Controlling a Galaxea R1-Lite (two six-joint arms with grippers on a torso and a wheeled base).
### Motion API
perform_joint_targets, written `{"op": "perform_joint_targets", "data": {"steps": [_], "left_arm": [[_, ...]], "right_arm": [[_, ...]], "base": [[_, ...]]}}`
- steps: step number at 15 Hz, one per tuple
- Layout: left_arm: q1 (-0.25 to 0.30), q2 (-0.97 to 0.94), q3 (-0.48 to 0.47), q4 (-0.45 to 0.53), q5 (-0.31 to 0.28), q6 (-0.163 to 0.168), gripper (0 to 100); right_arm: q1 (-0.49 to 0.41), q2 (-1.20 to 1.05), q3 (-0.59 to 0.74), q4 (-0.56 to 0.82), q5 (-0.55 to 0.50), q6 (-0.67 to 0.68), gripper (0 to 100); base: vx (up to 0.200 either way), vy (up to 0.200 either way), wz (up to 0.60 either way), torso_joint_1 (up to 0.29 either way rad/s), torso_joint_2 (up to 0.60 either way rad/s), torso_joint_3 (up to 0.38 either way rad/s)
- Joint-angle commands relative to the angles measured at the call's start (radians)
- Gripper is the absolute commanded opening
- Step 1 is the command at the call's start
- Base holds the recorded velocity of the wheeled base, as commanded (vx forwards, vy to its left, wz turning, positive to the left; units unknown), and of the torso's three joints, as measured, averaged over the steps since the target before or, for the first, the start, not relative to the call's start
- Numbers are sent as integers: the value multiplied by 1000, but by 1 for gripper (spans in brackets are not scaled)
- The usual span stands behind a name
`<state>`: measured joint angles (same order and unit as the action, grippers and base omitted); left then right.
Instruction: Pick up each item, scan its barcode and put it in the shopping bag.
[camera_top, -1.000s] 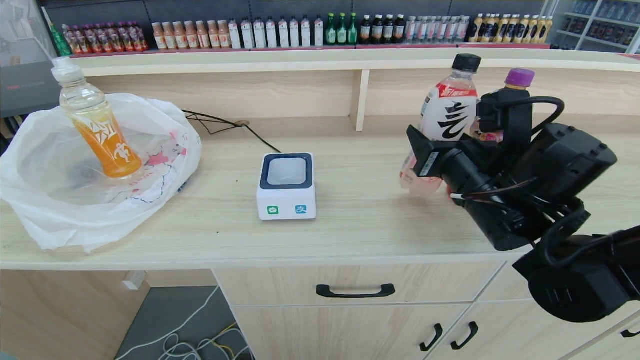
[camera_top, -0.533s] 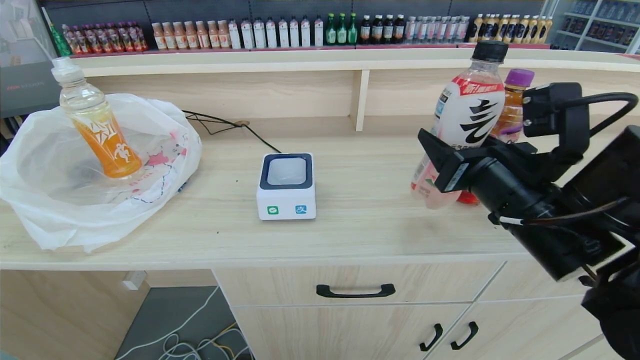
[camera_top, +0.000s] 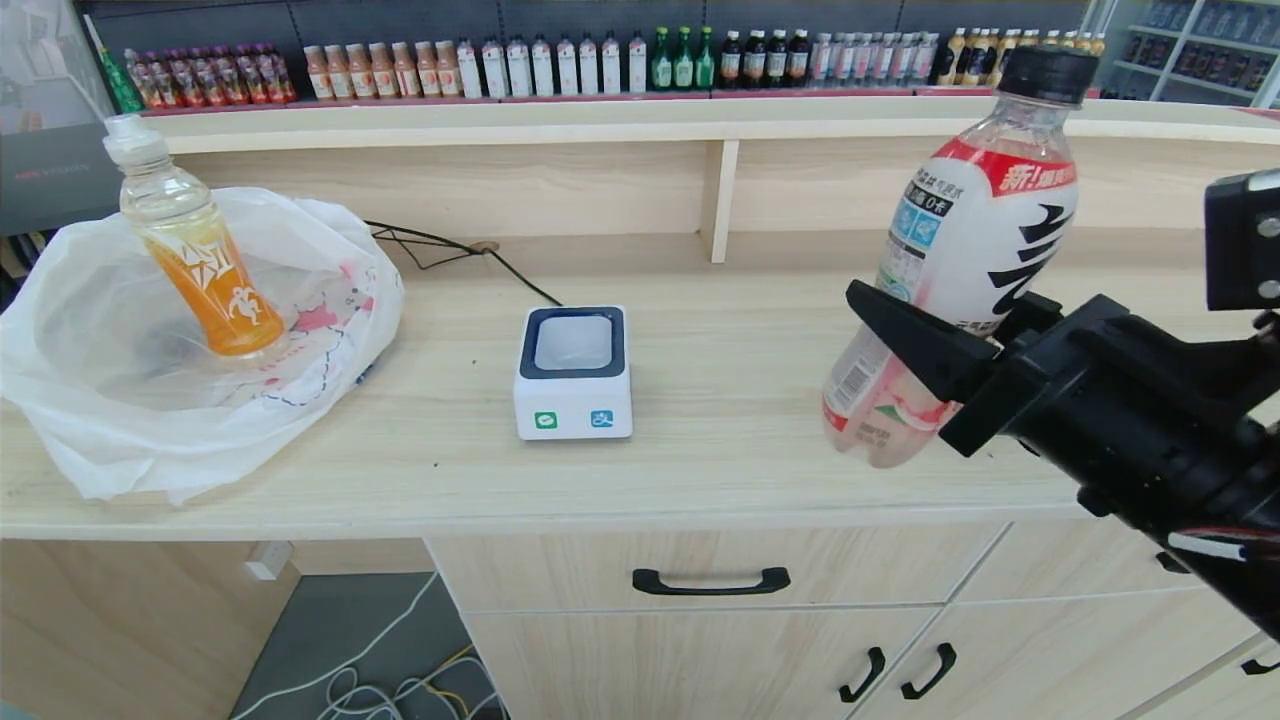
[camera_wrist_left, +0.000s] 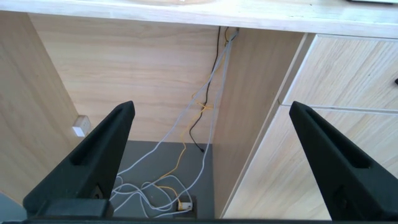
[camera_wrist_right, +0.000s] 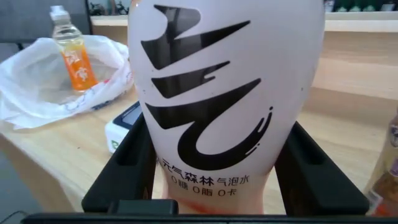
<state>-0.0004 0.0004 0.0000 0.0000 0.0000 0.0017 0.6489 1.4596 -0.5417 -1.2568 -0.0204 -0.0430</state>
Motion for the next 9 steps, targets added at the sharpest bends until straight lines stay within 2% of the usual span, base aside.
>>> {"op": "perform_joint_targets", "data": {"steps": [1, 3, 4, 9], "left_arm": [[-1, 0, 0, 0, 0, 0, 100], [-1, 0, 0, 0, 0, 0, 100], [0, 0, 0, 0, 2, 0, 100], [0, 0, 0, 0, 0, 0, 100]], "right_arm": [[-6, -25, 9, -6, 111, 37, 0], [-9, -25, 16, -16, 313, 45, 0], [-9, -25, 16, -29, 370, 64, 0], [0, -25, 17, -61, 430, 233, 0]], "base": [[0, 0, 0, 0, 0, 0], [0, 0, 0, 0, 0, 0], [0, 0, 0, 0, 0, 0], [0, 0, 0, 0, 0, 0]]}}
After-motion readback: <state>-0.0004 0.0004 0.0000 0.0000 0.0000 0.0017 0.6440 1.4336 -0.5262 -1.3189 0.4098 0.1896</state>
